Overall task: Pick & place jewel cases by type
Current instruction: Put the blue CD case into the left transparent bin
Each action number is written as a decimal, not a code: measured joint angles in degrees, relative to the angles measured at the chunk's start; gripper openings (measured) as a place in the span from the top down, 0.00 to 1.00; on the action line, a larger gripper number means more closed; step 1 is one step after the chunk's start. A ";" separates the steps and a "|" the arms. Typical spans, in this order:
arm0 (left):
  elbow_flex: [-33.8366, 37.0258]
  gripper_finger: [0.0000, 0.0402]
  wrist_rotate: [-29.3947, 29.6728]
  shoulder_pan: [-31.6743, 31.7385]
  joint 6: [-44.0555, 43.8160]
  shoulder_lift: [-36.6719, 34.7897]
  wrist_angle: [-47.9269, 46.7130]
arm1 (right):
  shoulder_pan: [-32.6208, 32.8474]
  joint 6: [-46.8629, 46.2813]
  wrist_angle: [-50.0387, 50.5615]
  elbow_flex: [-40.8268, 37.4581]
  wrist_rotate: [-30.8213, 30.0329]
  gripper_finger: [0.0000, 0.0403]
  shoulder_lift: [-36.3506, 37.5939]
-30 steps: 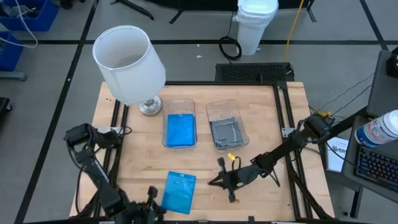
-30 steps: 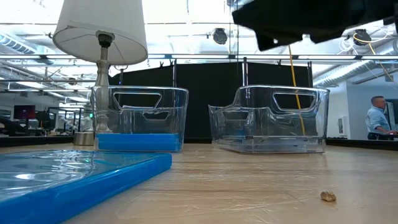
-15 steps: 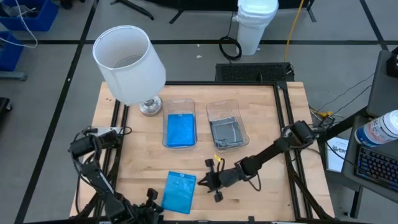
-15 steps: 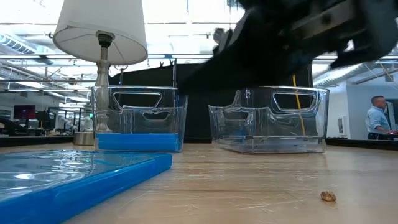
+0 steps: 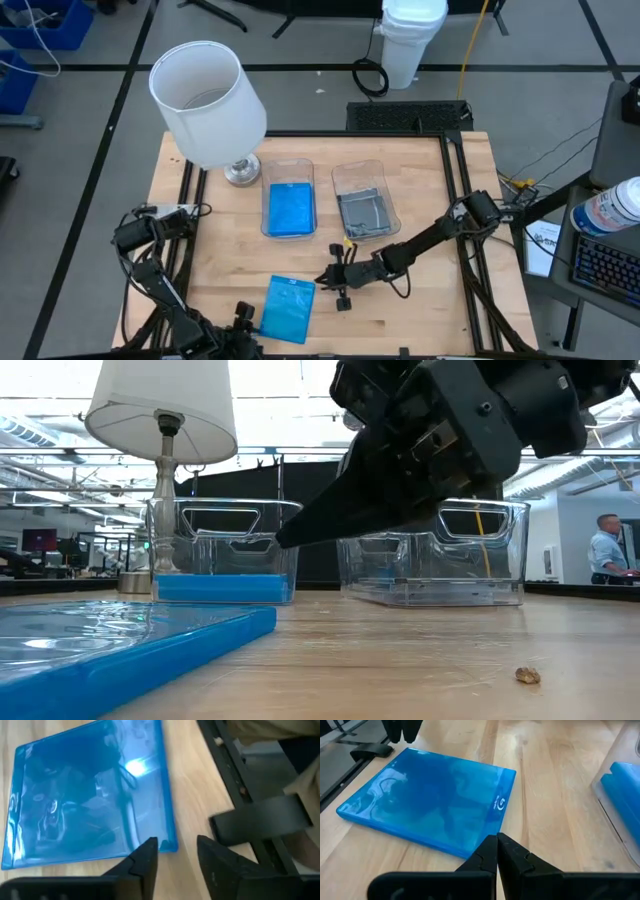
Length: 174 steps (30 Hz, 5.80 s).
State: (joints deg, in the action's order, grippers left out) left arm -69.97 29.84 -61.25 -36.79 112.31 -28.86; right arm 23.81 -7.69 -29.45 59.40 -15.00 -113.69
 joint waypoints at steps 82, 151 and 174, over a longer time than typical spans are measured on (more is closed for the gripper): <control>-0.39 0.50 12.46 5.16 4.65 9.31 0.66 | -2.23 -3.64 -10.47 0.02 14.90 1.00 -9.05; -52.40 0.87 35.07 8.42 19.12 9.24 -61.19 | 4.25 -1.46 -17.07 -3.21 21.00 1.00 -2.32; -14.35 0.87 22.18 26.64 8.94 -17.96 -52.45 | 6.97 0.88 -17.54 -3.70 20.24 1.00 1.60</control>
State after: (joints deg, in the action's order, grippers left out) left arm -84.33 52.02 -34.61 -27.85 94.35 -81.31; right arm 30.79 -6.81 -46.99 55.70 5.24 -112.09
